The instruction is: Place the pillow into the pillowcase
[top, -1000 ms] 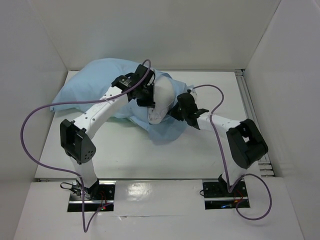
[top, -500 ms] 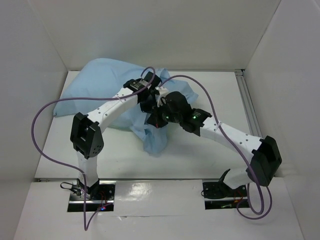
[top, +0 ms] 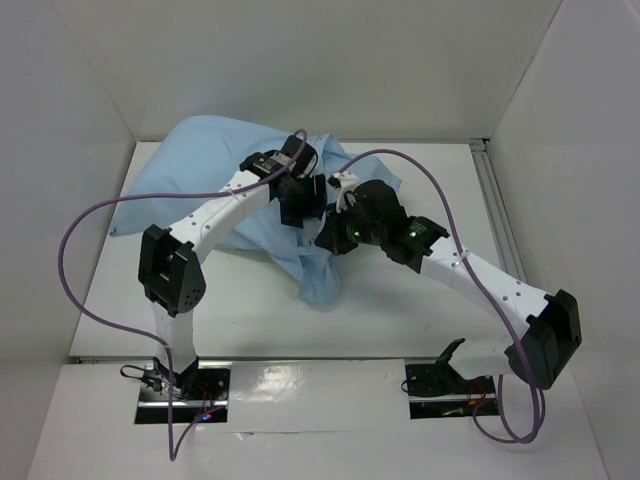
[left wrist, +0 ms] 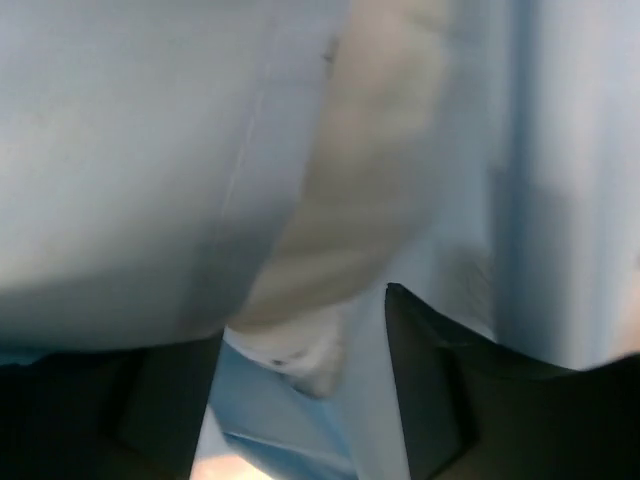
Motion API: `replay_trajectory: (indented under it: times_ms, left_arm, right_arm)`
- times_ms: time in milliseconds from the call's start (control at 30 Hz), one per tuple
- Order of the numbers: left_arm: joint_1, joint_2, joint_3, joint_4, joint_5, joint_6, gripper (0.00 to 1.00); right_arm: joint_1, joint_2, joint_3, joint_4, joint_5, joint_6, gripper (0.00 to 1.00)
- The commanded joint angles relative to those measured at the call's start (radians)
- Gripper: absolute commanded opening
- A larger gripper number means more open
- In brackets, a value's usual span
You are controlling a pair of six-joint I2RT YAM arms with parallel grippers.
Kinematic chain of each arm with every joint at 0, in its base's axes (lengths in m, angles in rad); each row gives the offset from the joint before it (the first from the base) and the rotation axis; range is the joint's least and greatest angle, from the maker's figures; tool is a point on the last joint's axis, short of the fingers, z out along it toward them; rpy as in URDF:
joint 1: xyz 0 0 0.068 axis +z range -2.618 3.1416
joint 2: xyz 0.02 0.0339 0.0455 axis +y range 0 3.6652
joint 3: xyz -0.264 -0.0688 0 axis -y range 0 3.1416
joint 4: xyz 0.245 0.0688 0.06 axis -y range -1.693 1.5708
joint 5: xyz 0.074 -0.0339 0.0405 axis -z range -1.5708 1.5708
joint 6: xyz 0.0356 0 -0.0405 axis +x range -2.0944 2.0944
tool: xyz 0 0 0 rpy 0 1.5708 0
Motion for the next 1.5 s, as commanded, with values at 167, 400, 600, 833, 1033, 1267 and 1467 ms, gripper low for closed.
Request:
replay_trajectory:
  times_ms: [167, 400, 600, 833, 1033, 1267, 1467]
  left_arm:
    - [0.078, -0.246, 0.057, 0.093, 0.267, 0.130, 0.44]
    - [0.124, -0.349, -0.030, 0.059, 0.152, 0.132, 0.45]
    - [0.181, -0.430, -0.111, 0.104, 0.129, 0.110, 0.47]
    - [0.230, -0.474, -0.170, 0.127, 0.129, 0.110, 0.47]
    - [0.251, -0.484, -0.237, 0.127, 0.109, 0.110, 0.47]
    - [0.248, -0.506, -0.360, 0.156, 0.224, 0.147, 0.65]
    - [0.178, -0.497, -0.446, 0.167, 0.215, 0.158, 0.83]
  right_arm:
    - [-0.022, -0.067, 0.000, 0.063, -0.072, 0.017, 0.00]
    - [-0.022, 0.032, 0.096, 0.113, -0.072, -0.017, 0.00]
    - [0.000, 0.267, 0.429, 0.050, -0.174, -0.038, 0.12]
    - [0.059, 0.214, 0.584, -0.186, 0.195, -0.103, 0.45]
    - [-0.106, 0.157, 0.429, -0.240, 0.215, 0.064, 0.00]
    - [-0.115, 0.244, 0.401, -0.280, 0.198, 0.136, 0.55]
    - [-0.106, 0.321, 0.433, -0.261, 0.162, 0.190, 0.82]
